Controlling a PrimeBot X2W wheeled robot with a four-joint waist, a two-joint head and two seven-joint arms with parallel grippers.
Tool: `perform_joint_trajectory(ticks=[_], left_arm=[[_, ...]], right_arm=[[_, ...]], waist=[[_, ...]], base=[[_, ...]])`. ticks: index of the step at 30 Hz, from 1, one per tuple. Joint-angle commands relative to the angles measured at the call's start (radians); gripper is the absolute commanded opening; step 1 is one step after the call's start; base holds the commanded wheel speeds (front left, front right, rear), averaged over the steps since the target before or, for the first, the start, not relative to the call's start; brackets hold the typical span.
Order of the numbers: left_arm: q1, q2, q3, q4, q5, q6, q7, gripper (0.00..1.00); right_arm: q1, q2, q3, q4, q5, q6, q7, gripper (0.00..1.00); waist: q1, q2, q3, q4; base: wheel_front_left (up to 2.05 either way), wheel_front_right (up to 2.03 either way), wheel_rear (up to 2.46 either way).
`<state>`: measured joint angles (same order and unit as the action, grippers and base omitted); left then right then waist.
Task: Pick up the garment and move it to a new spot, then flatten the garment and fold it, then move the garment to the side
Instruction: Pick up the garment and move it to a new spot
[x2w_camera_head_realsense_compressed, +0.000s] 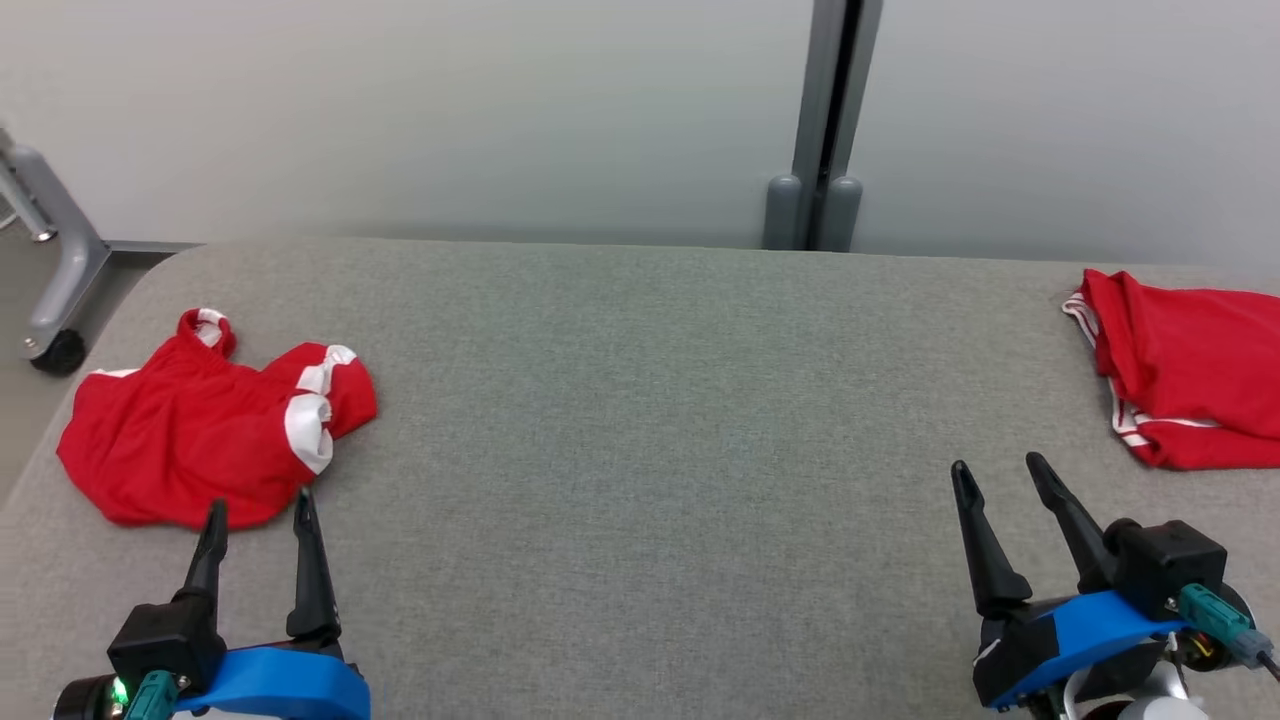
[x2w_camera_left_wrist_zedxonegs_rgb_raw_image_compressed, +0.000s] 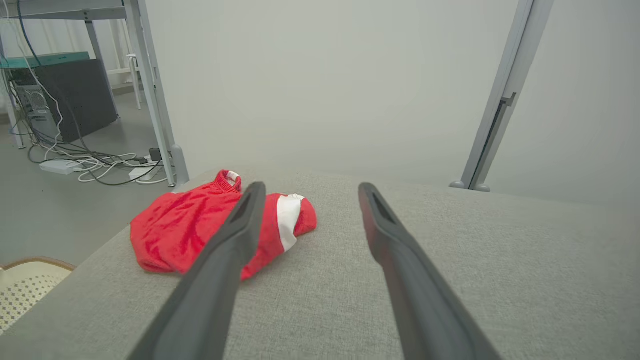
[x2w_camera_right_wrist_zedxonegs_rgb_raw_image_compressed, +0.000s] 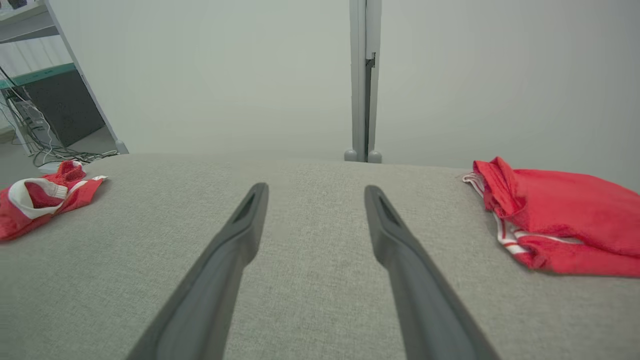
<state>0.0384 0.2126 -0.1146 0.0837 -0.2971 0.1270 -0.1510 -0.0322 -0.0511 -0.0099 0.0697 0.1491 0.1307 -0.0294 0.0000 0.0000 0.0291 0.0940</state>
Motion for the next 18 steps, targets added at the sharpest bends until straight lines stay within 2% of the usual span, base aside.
perform_joint_trajectory(ticks=[1,18], left_arm=[[-0.001,0.005,0.001,-0.005,-0.002,0.007,0.001,1.00],[-0.004,0.022,0.032,-0.004,-0.029,0.026,-0.017,1.00]], right_arm=[[-0.012,0.001,0.002,0.002,-0.008,0.000,-0.005,1.00],[-0.052,-0.001,0.032,0.009,-0.029,0.000,0.017,1.00]], waist=[[0.0000,0.0000,0.011,0.021],[0.0000,0.0000,0.047,0.205]], base=[[0.00,0.00,0.00],[0.00,0.00,0.00]])
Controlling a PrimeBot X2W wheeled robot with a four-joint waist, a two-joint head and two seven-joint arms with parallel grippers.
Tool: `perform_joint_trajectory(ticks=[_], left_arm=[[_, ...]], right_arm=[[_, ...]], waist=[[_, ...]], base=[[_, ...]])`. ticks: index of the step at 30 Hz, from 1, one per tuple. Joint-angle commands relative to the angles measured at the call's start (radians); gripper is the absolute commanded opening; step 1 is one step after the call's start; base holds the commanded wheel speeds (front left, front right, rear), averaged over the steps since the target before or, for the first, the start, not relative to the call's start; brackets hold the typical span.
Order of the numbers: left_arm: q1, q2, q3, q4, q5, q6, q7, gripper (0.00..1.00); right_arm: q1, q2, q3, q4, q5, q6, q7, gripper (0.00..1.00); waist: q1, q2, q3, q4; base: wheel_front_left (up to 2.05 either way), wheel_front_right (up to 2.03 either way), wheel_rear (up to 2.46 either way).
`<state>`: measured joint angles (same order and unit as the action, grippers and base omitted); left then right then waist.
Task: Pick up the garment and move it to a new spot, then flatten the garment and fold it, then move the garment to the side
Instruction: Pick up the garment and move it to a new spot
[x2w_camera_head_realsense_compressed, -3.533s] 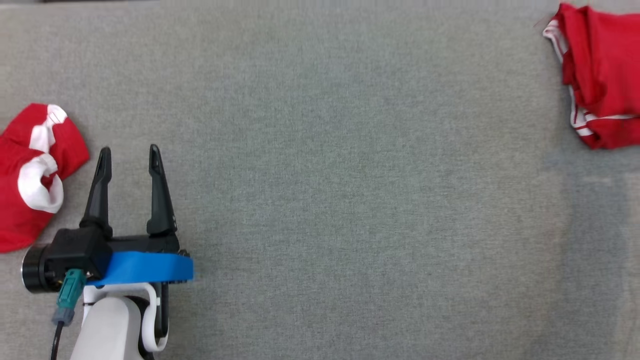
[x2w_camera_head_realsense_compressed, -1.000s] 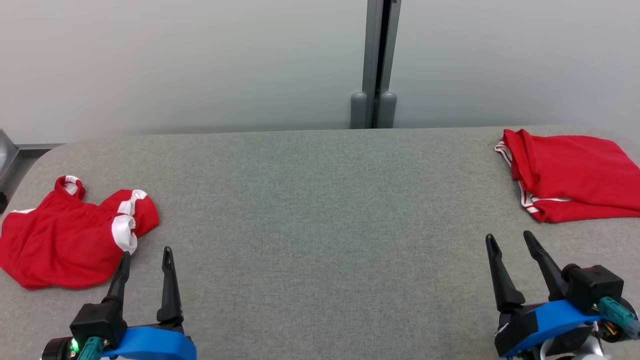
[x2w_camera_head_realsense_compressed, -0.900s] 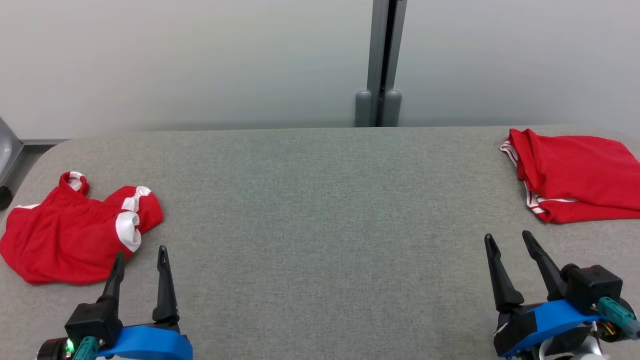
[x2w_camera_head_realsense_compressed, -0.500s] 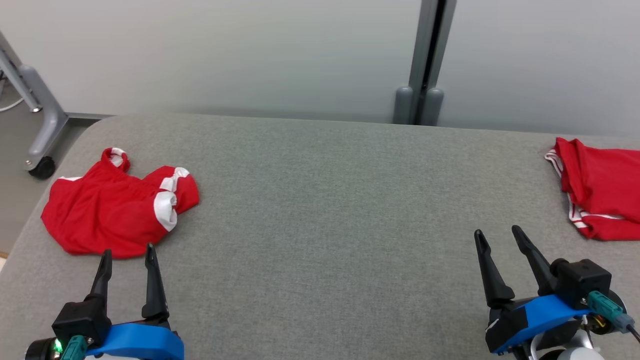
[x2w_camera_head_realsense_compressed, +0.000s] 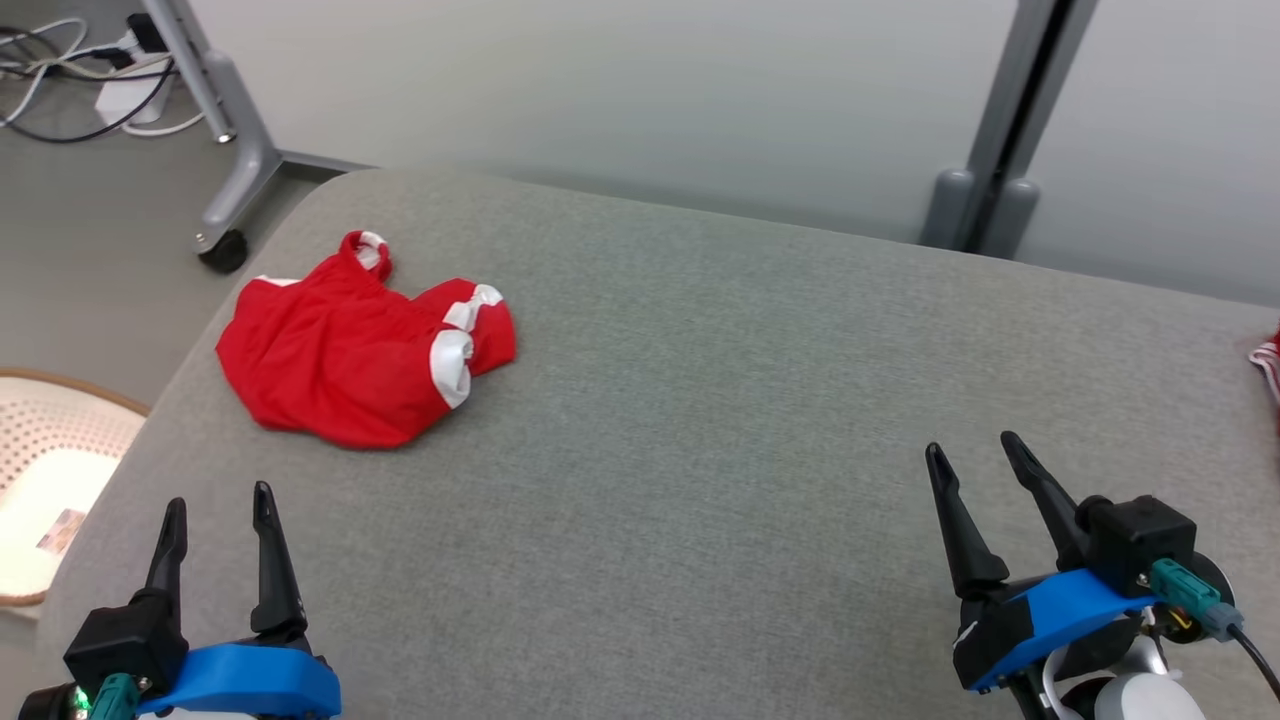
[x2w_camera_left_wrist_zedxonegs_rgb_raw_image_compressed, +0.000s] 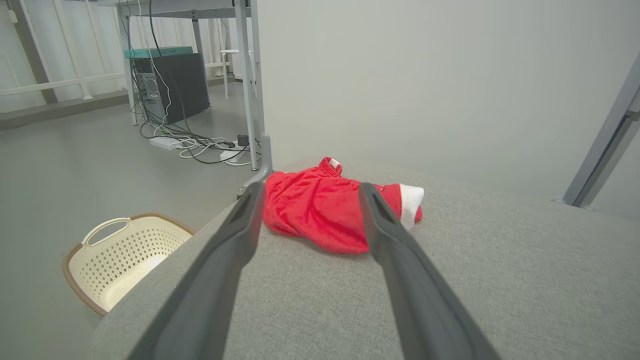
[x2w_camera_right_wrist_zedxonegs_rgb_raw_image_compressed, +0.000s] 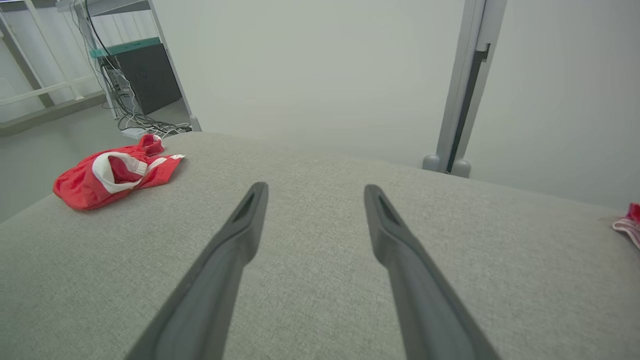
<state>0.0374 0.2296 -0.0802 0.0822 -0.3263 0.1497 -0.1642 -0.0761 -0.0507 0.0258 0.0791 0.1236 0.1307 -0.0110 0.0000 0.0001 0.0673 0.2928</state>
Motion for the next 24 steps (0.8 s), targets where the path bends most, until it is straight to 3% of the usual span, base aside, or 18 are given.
perform_joint_trajectory(ticks=[1,13,24], left_arm=[[-0.003,0.006,0.000,-0.001,-0.003,0.004,-0.005,1.00],[0.012,0.011,0.012,-0.011,-0.016,0.018,-0.012,1.00],[-0.071,0.027,0.021,0.006,-0.031,0.009,-0.015,1.00]], right_arm=[[-0.010,-0.003,0.000,0.002,-0.004,0.000,0.000,1.00],[-0.020,-0.009,0.015,0.013,-0.001,0.000,0.007,1.00],[-0.033,-0.025,0.023,0.002,0.002,0.000,0.018,1.00]], waist=[[0.0000,-0.0001,0.010,0.014],[0.0000,-0.0001,0.022,0.072],[0.0000,-0.0001,0.055,0.032]], base=[[0.00,0.00,0.00],[0.00,0.00,0.00],[0.00,0.00,0.00]])
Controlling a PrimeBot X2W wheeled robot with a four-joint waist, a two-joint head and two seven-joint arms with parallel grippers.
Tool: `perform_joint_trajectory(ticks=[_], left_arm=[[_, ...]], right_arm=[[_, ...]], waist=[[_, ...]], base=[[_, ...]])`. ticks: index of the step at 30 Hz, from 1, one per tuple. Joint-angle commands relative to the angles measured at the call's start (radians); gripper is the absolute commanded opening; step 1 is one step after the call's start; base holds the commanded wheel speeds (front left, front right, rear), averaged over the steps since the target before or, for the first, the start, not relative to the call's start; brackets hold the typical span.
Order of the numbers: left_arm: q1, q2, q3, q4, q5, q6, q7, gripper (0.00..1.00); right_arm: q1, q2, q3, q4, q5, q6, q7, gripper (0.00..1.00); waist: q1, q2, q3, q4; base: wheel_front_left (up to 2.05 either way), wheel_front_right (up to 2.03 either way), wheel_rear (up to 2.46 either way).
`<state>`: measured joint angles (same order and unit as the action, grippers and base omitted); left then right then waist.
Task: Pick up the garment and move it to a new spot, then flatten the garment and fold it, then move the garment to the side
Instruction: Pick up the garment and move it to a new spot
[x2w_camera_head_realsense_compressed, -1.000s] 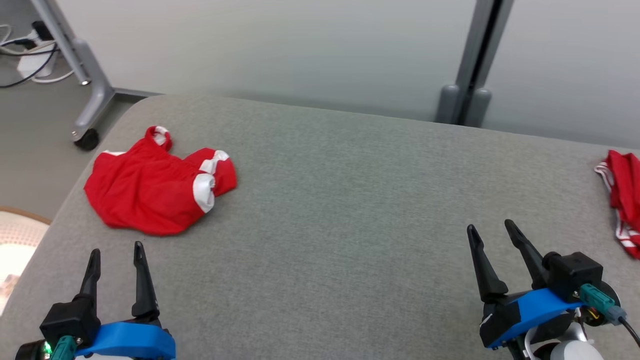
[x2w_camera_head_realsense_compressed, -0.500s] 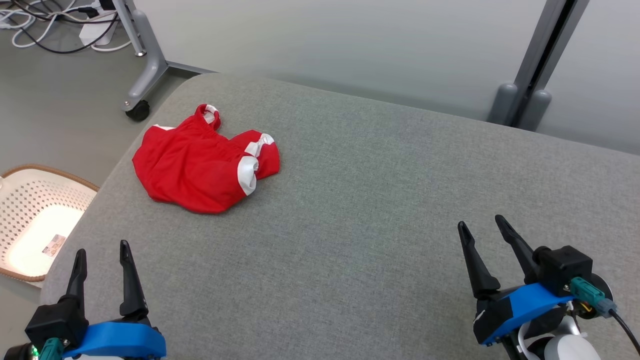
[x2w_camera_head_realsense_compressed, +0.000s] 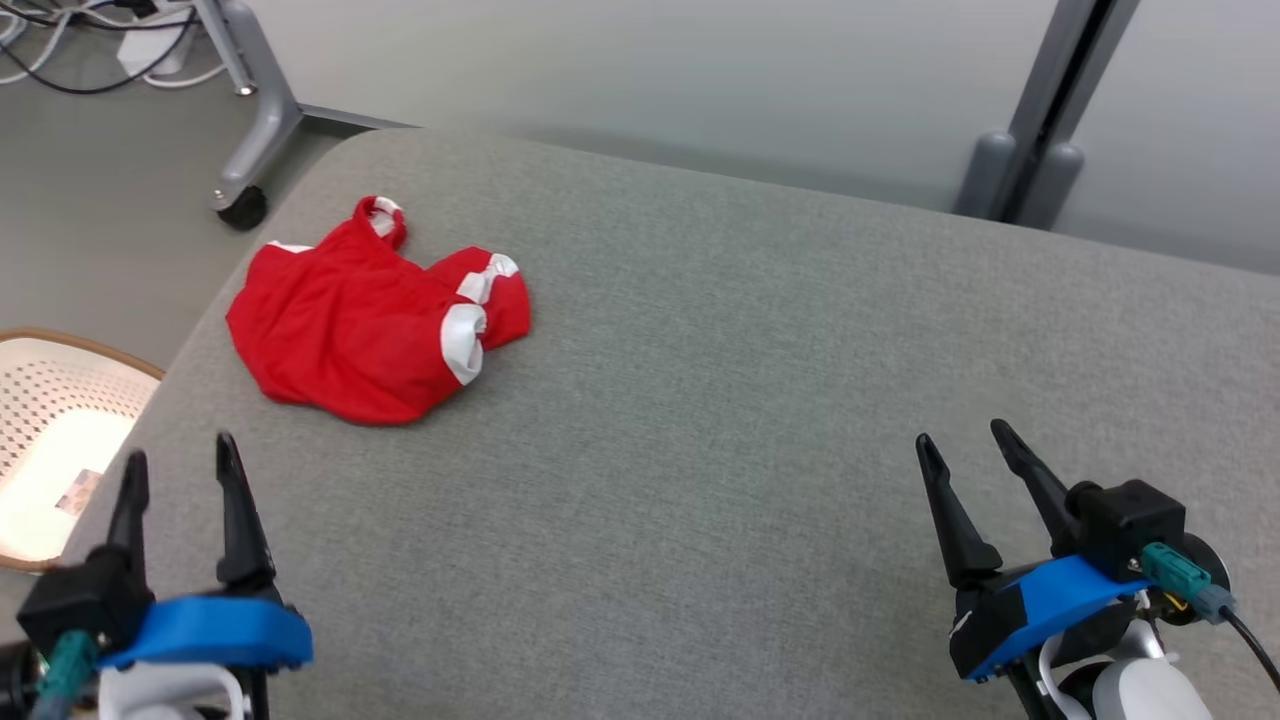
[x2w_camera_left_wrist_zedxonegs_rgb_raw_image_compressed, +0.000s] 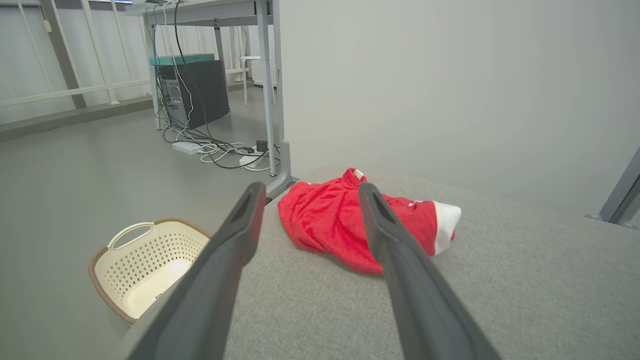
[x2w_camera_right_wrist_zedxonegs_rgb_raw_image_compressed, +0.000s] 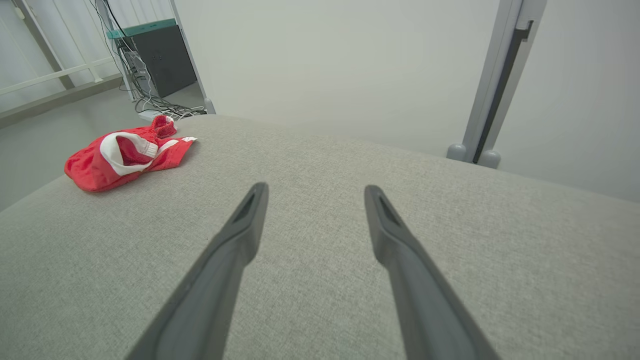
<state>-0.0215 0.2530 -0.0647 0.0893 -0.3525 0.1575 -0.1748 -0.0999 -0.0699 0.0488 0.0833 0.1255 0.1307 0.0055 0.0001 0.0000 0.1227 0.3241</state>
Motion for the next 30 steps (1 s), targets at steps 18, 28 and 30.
perform_joint_trajectory(ticks=[18,28,30], left_arm=[[-0.521,0.144,0.064,0.262,-0.055,-0.095,0.020,1.00],[-0.704,0.135,0.024,0.580,-0.094,-0.169,0.095,1.00],[-0.723,0.125,0.018,0.652,-0.111,-0.182,0.134,1.00]], right_arm=[[-0.107,-0.067,-0.008,-0.152,-0.063,0.000,0.048,1.00],[-0.125,-0.090,-0.032,-0.227,-0.076,0.000,0.075,1.00],[-0.127,-0.093,-0.032,-0.234,-0.078,0.000,0.078,1.00]], waist=[[-0.0001,0.0000,0.246,-0.159],[-0.0001,0.0000,0.349,-0.185],[-0.0001,0.0000,0.358,-0.187]], base=[[0.00,0.00,0.00],[0.00,0.00,0.00],[0.00,0.00,0.00]])
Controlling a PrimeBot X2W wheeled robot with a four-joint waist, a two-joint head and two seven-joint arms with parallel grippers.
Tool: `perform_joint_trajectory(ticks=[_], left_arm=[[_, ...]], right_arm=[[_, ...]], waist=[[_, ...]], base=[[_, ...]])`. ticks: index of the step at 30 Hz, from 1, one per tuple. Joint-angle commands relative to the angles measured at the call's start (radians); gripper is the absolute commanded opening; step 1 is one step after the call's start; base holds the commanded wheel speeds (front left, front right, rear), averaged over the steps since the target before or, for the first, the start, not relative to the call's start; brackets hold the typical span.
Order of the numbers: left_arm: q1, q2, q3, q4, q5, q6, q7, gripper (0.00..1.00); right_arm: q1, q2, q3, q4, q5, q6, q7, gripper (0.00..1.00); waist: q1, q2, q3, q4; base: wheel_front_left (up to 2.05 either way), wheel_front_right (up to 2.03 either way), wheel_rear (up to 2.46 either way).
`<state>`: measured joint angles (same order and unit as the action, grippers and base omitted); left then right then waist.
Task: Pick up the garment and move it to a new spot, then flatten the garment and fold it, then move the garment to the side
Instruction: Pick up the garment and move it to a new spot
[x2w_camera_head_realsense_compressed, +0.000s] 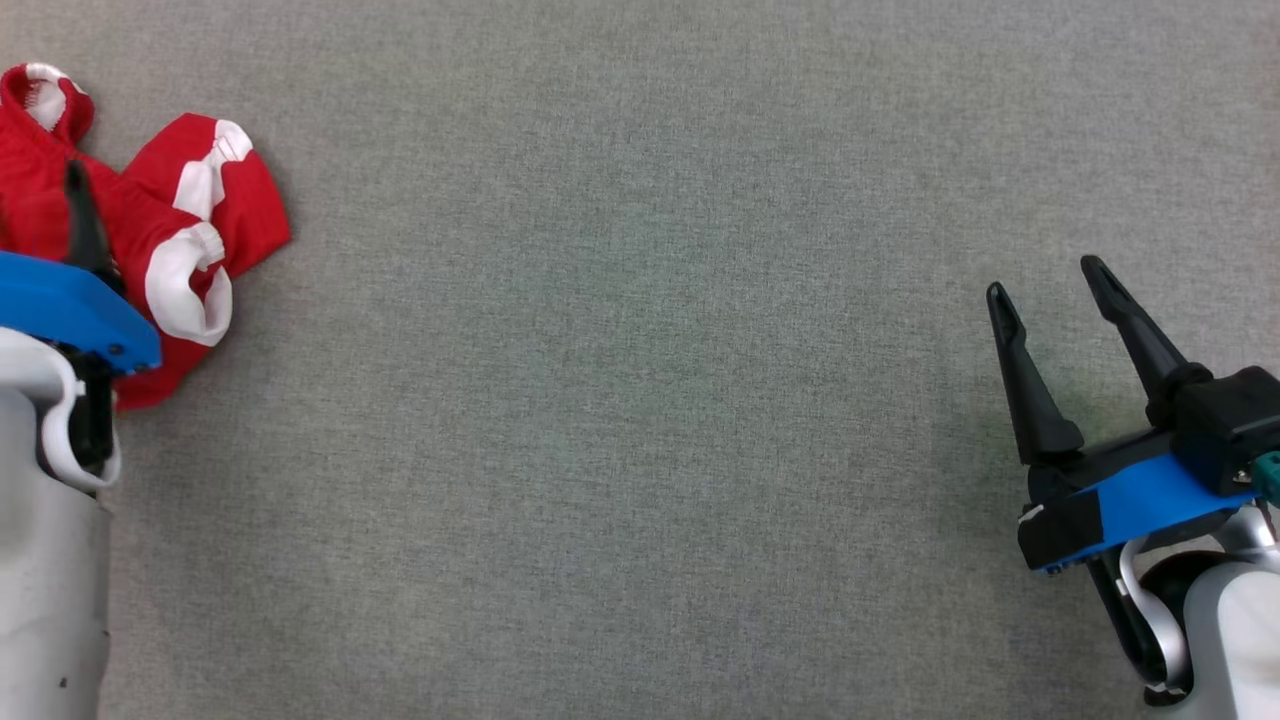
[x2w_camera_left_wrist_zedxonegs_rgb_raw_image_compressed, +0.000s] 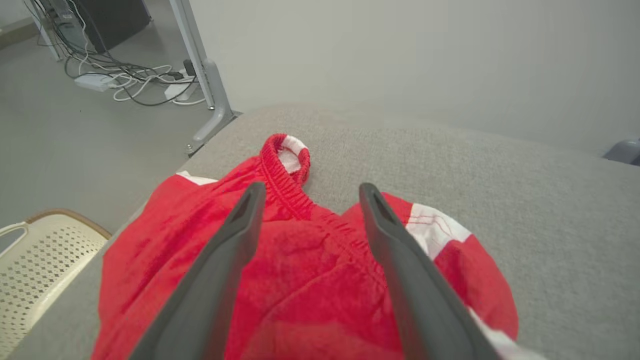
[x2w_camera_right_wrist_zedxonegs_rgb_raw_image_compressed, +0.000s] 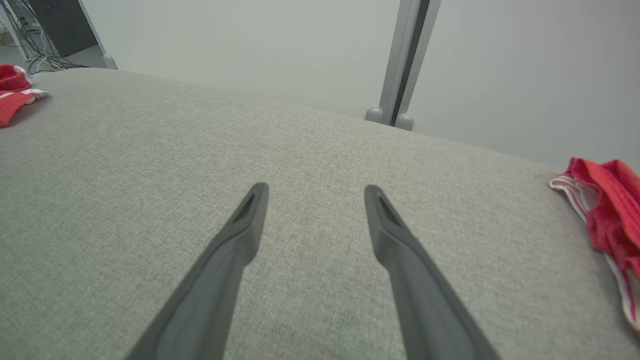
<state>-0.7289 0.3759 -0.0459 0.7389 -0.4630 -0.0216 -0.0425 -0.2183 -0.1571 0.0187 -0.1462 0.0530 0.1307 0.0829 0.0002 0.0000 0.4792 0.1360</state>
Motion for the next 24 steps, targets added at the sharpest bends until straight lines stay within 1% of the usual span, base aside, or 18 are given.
perform_joint_trajectory(ticks=[1,6,13,14,15,16,17,20,23,24], left_arm=[[-0.019,-0.003,-0.005,0.034,-0.007,-0.007,0.023,1.00],[-0.042,-0.026,-0.013,0.169,-0.035,-0.036,0.051,1.00],[-0.047,-0.040,-0.023,0.327,-0.069,-0.069,0.144,1.00],[-0.046,-0.043,-0.021,0.345,-0.077,-0.074,0.156,0.95],[-0.046,-0.042,-0.024,0.362,-0.078,-0.075,0.170,0.38],[-0.046,-0.042,-0.029,0.376,-0.079,-0.078,0.177,0.06],[-0.047,-0.040,-0.027,0.381,-0.083,-0.081,0.171,0.00],[-0.060,-0.031,-0.030,0.386,-0.082,-0.087,0.141,0.00],[-0.085,-0.010,-0.034,0.369,-0.072,-0.090,0.082,0.00],[-0.085,-0.010,-0.034,0.369,-0.072,-0.090,0.082,0.00]], right_arm=[[-0.010,-0.008,-0.002,-0.006,-0.004,0.000,0.002,1.00],[-0.023,-0.011,0.000,-0.012,-0.003,0.000,0.004,1.00],[-0.022,-0.009,0.005,-0.006,-0.005,0.000,0.006,1.00],[-0.022,-0.009,0.005,-0.004,-0.004,0.000,0.006,1.00],[-0.022,-0.008,0.006,-0.002,-0.004,0.000,0.006,1.00],[-0.022,-0.007,0.008,0.000,-0.004,0.000,0.005,1.00],[-0.022,-0.006,0.007,0.001,-0.004,0.000,0.004,1.00],[-0.017,0.000,0.007,0.008,-0.004,0.000,-0.002,1.00],[-0.012,0.009,0.003,0.021,-0.001,0.000,-0.010,1.00],[-0.012,0.009,0.003,0.021,-0.001,0.000,-0.010,1.00]], waist=[[-0.0002,0.0000,0.004,0.001],[-0.0002,0.0000,0.011,-0.006],[-0.0002,0.0000,0.000,-0.021],[-0.0002,0.0000,-0.003,-0.024],[-0.0002,0.0000,-0.007,-0.026],[-0.0002,0.0000,-0.012,-0.029],[-0.0002,0.0000,-0.015,-0.031],[-0.0002,0.0000,-0.031,-0.039],[-0.0002,0.0000,-0.053,-0.048],[-0.0002,0.0000,-0.053,-0.048]], base=[[0.00,0.00,0.00],[0.00,0.00,0.00],[0.00,0.00,0.00],[0.00,0.00,0.00],[0.00,0.00,0.00],[0.00,0.00,0.00],[0.00,0.00,0.00],[0.00,0.00,0.00],[0.00,0.00,0.00],[0.00,0.00,0.00]])
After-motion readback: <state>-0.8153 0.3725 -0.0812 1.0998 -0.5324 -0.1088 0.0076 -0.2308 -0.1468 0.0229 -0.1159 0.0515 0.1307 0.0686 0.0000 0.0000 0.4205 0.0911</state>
